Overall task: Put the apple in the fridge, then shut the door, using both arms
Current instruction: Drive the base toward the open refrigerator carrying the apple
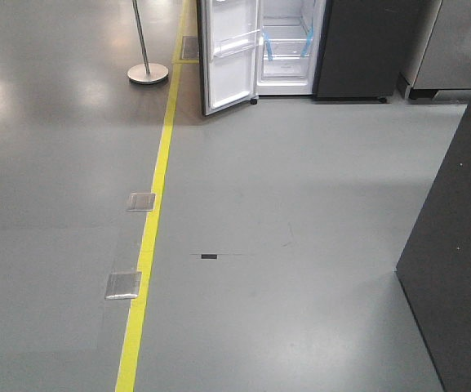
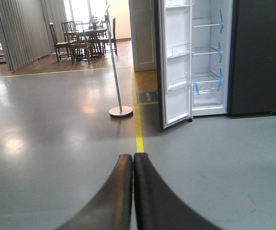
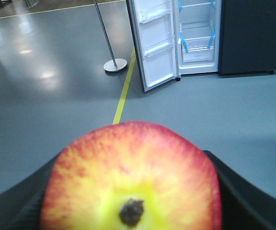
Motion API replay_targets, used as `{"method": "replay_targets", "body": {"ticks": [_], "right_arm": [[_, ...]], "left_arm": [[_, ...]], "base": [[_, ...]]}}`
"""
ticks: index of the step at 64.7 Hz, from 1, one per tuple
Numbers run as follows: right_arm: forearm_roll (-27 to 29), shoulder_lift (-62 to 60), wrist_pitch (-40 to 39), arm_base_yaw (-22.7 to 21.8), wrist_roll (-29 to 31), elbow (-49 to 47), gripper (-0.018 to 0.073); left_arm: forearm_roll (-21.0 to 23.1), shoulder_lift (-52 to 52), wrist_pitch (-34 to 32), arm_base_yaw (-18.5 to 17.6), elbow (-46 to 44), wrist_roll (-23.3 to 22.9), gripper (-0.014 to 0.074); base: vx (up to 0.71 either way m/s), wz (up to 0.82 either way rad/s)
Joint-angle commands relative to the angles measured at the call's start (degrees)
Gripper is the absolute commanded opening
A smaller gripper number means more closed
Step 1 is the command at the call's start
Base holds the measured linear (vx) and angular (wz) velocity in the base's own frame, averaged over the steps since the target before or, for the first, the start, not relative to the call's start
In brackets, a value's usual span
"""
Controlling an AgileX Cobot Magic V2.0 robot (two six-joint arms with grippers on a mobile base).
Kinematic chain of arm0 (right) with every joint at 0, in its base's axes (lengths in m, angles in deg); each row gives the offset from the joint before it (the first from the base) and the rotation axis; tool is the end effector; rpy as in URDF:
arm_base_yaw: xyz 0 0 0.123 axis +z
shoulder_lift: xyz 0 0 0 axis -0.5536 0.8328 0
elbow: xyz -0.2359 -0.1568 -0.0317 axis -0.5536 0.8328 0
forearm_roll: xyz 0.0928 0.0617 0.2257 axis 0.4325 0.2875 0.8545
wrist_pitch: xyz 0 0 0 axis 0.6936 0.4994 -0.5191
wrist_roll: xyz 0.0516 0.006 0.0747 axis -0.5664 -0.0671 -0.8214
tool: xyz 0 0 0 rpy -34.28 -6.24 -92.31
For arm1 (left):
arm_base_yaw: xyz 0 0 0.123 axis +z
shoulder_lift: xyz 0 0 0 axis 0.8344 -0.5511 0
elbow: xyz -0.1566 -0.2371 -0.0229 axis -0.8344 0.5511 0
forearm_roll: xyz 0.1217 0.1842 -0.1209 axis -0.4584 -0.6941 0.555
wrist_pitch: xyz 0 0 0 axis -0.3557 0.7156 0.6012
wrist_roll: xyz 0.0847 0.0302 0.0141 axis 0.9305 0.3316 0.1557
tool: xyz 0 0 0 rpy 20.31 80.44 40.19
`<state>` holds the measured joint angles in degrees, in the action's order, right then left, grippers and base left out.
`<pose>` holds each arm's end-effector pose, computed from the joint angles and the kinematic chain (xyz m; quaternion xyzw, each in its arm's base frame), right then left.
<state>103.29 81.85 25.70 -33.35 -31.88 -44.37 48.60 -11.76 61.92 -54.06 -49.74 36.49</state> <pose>0.2392 0.0166 0.4818 0.0048 0.8097 0.1109 0.5762 0.0565 0.0020 0.1952 -0.0139 0.7217 0.0136 0.6919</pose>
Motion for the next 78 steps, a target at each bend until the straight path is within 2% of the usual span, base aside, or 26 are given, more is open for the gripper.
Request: {"method": "replay_targets", "body": {"ticks": [1,78], "right_arm": [[0.5,-1.17,-4.78,-0.22,0.44,-2.03,0.006],[0.5,-1.17,-4.78,-0.22,0.44,-2.03,0.006]], "left_arm": [[0.51,0.84,-4.28,-0.18,-0.95,-0.16,-0.0006],[0.51,0.84,-4.28,-0.18,-0.95,-0.16,-0.0006]], "base": [[0.16,-0.02],[0.15,0.0]]}}
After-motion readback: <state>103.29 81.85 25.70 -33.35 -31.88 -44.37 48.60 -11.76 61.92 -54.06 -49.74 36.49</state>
